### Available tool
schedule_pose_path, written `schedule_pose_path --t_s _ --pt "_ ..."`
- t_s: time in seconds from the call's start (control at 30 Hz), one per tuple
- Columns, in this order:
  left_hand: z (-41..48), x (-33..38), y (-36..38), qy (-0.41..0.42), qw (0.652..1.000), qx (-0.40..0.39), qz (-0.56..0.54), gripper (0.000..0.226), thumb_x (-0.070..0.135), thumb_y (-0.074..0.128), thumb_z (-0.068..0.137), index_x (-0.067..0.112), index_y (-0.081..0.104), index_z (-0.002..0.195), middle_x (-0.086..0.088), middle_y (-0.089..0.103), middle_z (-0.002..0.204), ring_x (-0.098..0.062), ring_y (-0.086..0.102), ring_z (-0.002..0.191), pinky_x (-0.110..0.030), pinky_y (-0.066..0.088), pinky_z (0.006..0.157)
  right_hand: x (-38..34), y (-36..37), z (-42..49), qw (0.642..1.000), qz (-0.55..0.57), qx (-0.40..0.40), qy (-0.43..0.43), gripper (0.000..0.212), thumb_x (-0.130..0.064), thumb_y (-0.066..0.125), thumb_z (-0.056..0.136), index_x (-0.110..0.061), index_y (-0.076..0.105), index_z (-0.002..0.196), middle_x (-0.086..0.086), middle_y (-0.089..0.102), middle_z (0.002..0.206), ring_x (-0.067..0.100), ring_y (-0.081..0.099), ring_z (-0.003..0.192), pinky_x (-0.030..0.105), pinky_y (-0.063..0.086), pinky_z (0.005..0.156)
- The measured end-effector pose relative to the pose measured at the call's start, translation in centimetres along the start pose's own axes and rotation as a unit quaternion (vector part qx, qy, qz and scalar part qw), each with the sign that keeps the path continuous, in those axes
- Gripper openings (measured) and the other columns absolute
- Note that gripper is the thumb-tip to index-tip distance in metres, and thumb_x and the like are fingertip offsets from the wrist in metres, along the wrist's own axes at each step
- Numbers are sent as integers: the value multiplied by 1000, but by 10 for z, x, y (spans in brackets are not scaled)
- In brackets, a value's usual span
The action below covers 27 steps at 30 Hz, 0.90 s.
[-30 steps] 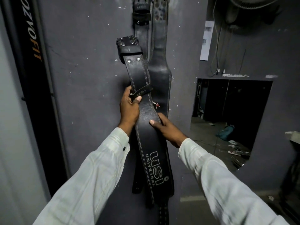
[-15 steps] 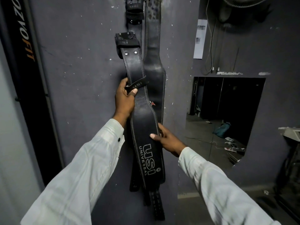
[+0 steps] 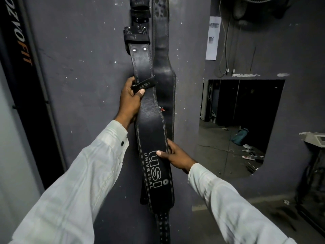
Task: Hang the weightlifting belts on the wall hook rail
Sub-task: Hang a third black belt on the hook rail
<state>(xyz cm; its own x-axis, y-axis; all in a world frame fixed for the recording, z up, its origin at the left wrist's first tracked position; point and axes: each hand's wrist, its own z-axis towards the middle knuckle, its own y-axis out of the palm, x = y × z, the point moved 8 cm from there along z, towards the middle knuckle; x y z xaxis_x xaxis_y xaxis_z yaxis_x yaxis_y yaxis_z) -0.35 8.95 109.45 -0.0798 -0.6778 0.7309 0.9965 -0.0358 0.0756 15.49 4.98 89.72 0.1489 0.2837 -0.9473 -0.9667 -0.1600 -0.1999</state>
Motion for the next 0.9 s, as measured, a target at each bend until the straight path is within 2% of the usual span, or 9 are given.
schedule_pose_path --t_s 0.13,0.23,0.33,0.43,0.5,0.6,0.7,0.77,0.9 --pt "-6 -3 9 -2 999 -34 26 43 1 57 89 11 51 131 -15 63 129 -18 60 112 -46 44 111 -66 -19 19 993 74 73 -56 34 -13 55 100 -12 53 134 13 67 126 21 67 106 33 57 94" --pt "-20 2 27 12 996 -66 57 29 10 57 92 23 56 118 -10 68 116 -22 66 104 -53 48 102 -126 -27 39 979 129 111 -108 37 -6 50 102 -11 48 138 3 69 111 11 68 96 26 58 89" --pt "-31 -1 38 6 991 -113 68 41 21 56 95 21 50 136 -8 65 127 -26 64 117 -52 48 104 -150 -30 43 961 218 106 -131 34 3 46 101 -7 51 133 5 73 101 13 74 85 24 60 71" --pt "-47 -12 34 -53 984 -166 28 65 13 56 98 30 24 152 -12 60 135 -21 61 121 -40 50 104 -150 -30 39 951 250 108 -146 30 8 46 98 -13 55 117 4 74 91 13 75 78 25 60 66" --pt "-68 -33 31 -127 966 -223 -5 70 4 59 95 26 24 151 -14 64 129 -25 64 118 -37 54 97 -148 -29 39 948 248 117 -158 29 8 47 97 -14 55 114 3 73 90 12 73 76 26 60 67" --pt "-97 -68 27 -178 937 -295 56 54 2 64 90 13 47 140 -10 65 130 -28 62 122 -41 51 103 -148 -32 41 946 233 146 -171 27 7 49 97 -14 56 113 3 71 88 9 70 73 27 60 72" --pt "-94 -73 20 -130 958 -228 116 53 15 70 84 22 52 133 1 67 127 -17 64 118 -46 47 108 -150 -30 44 943 220 168 -187 29 7 51 96 -19 60 106 1 73 86 10 70 74 28 60 74" --pt "-91 -67 17 -95 966 -191 146 54 16 70 85 26 51 135 4 66 128 -14 63 118 -43 46 109 -153 -28 45 941 211 173 -199 29 7 52 96 -19 61 106 3 73 88 11 69 76 28 59 75" --pt "-107 -78 10 -125 957 -231 121 66 7 69 88 19 38 146 0 56 140 -14 55 129 -28 44 108 -161 -31 48 936 221 167 -218 29 6 53 95 -12 59 117 5 71 95 15 69 84 35 57 84"
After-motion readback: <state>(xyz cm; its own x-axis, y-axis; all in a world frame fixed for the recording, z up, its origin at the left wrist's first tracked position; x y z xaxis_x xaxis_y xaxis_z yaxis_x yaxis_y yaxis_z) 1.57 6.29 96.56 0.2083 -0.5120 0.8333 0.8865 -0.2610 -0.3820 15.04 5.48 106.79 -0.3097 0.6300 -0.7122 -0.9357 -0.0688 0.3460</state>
